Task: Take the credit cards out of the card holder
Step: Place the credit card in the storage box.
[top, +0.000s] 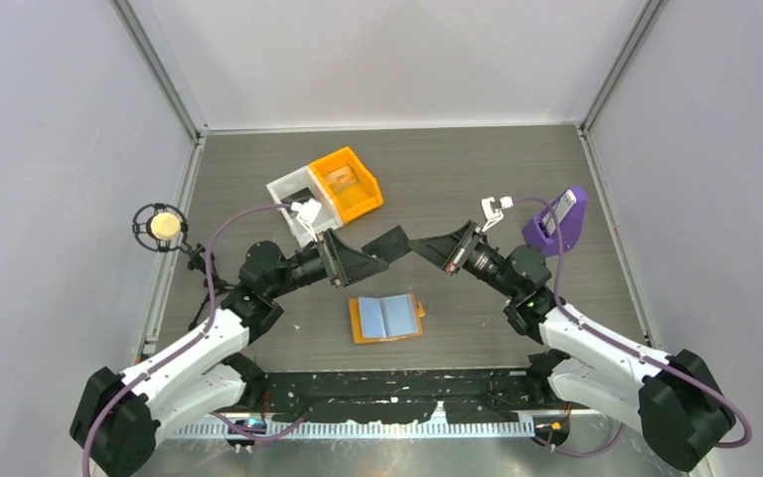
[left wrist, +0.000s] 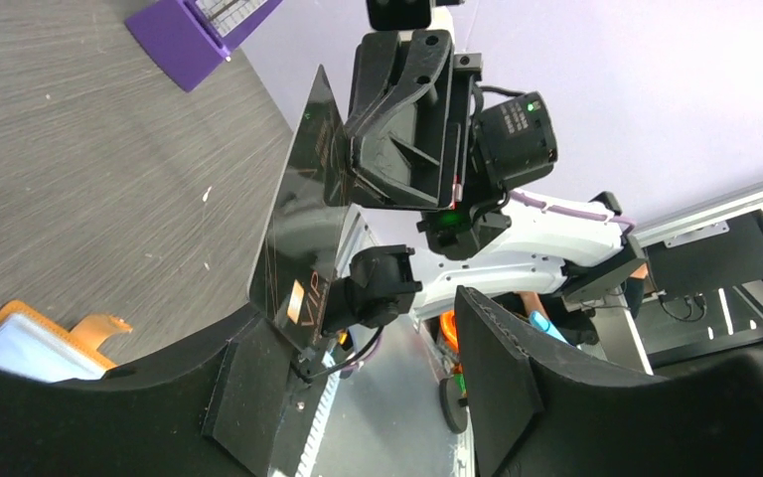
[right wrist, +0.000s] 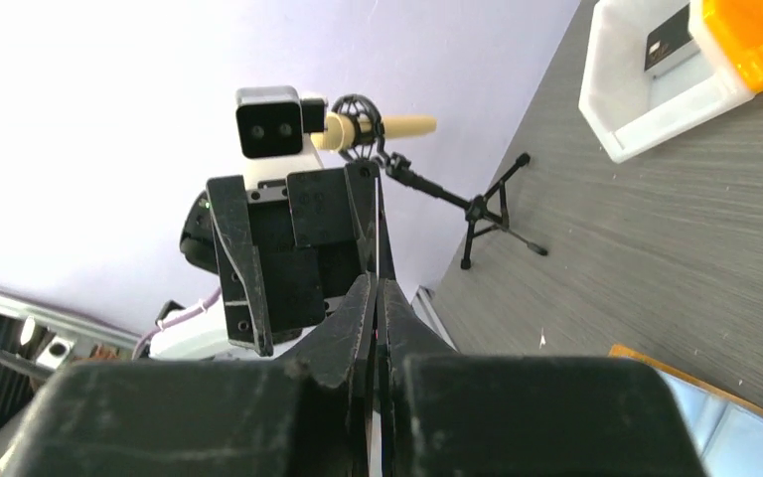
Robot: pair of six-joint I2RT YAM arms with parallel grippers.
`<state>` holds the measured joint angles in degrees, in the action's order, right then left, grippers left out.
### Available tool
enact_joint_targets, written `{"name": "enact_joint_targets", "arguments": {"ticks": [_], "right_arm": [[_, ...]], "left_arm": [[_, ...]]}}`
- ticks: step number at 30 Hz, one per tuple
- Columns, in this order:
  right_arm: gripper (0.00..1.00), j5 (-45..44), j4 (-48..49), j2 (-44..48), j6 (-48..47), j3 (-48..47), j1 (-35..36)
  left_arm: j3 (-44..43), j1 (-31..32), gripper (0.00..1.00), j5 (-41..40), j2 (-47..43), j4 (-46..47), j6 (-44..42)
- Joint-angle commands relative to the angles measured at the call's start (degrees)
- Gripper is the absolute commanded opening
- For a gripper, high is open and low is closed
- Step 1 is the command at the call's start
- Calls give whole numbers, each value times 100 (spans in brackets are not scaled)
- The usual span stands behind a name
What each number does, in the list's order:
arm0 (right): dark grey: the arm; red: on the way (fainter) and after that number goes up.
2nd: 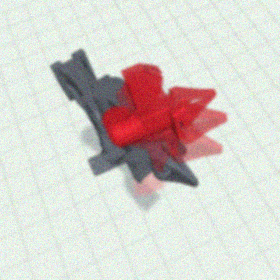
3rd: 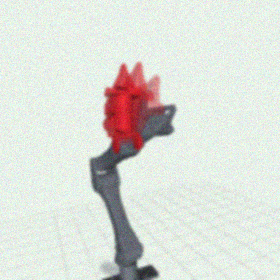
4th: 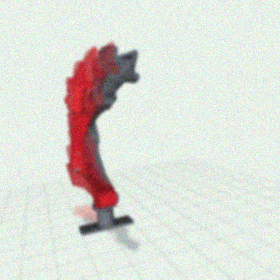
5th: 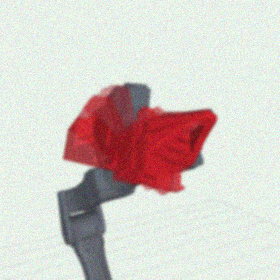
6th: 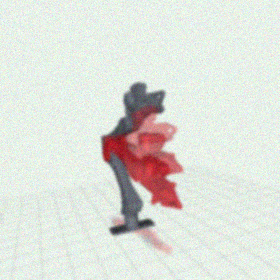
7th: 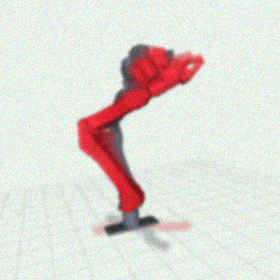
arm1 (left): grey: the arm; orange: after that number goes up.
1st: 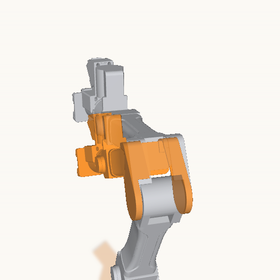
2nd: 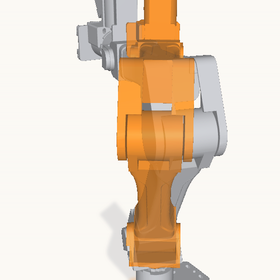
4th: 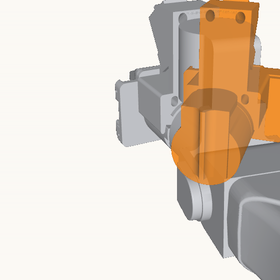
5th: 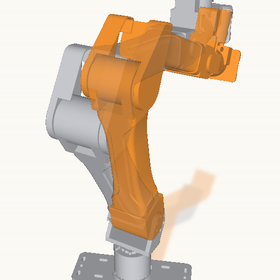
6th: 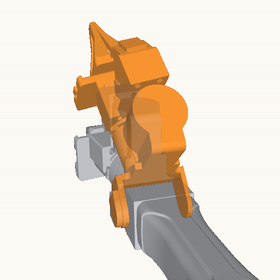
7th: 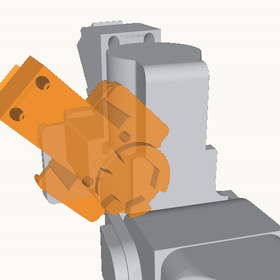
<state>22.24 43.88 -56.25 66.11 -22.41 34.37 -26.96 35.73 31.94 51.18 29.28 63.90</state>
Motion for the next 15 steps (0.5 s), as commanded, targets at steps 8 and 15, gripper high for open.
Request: {"name": "enact_joint_targets", "arguments": {"ticks": [8, 15], "right_arm": [[5, -1029, 198, 402, 239, 258, -18], [5, -1007, 140, 369, 242, 313, -18]], "left_arm": [[71, 57, 46, -356, 75, 734, 253], [120, 50, 28, -518, 63, 725, 334]]}}
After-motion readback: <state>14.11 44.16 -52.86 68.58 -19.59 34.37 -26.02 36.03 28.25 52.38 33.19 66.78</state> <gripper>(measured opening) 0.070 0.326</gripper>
